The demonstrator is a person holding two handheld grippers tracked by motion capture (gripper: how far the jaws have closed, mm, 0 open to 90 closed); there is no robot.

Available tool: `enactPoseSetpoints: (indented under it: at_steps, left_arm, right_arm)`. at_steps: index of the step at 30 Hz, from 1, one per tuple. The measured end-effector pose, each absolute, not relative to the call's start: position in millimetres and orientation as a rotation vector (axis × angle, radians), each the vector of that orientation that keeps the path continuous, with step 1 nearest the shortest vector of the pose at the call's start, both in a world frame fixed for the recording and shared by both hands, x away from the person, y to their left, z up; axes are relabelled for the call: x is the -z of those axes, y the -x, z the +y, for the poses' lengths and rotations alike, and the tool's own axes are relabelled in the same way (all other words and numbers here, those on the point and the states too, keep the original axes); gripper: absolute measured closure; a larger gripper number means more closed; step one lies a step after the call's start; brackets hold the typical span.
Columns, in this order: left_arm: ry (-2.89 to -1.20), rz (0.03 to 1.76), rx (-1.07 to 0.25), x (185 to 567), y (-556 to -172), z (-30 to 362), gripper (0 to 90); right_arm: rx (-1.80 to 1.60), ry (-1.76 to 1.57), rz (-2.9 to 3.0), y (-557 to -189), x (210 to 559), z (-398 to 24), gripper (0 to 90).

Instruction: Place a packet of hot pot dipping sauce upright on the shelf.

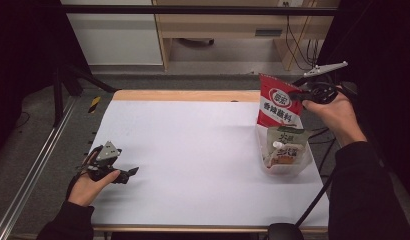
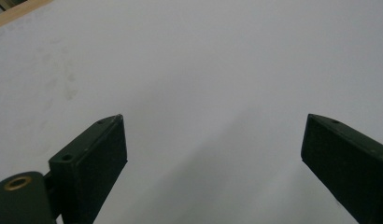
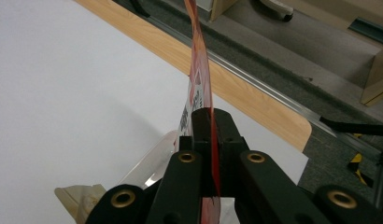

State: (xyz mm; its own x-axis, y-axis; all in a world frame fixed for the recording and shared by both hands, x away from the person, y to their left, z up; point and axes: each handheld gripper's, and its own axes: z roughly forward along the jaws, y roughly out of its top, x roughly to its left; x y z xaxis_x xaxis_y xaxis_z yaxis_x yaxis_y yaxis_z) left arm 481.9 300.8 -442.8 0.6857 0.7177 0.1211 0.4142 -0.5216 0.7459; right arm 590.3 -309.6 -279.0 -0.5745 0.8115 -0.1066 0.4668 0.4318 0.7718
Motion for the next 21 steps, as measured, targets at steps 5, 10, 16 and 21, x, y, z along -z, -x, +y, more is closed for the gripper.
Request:
enactPoseSetpoints:
  at_steps: [5,10,16,21]
  left_arm:
    - [-2.189,0.864,-0.548,443.7,-481.7,300.4,6.8]
    - [-2.195,0.858,-0.544,444.1,-481.2,298.6,6.8]
    - [-2.201,0.854,-0.542,444.8,-479.8,296.0,6.8]
    - [-2.21,0.853,-0.541,445.9,-478.4,295.0,6.8]
  right_arm:
    - [-0.985,-1.109,2.22,-592.5,299.2,-316.1,90.0]
    - [-1.011,-1.174,2.172,-586.0,305.9,-331.0,89.3]
    - [-0.97,-1.21,2.133,-574.6,311.1,-339.5,75.6]
    - [-0.921,-1.207,2.001,-559.0,302.7,-336.7,39.6]
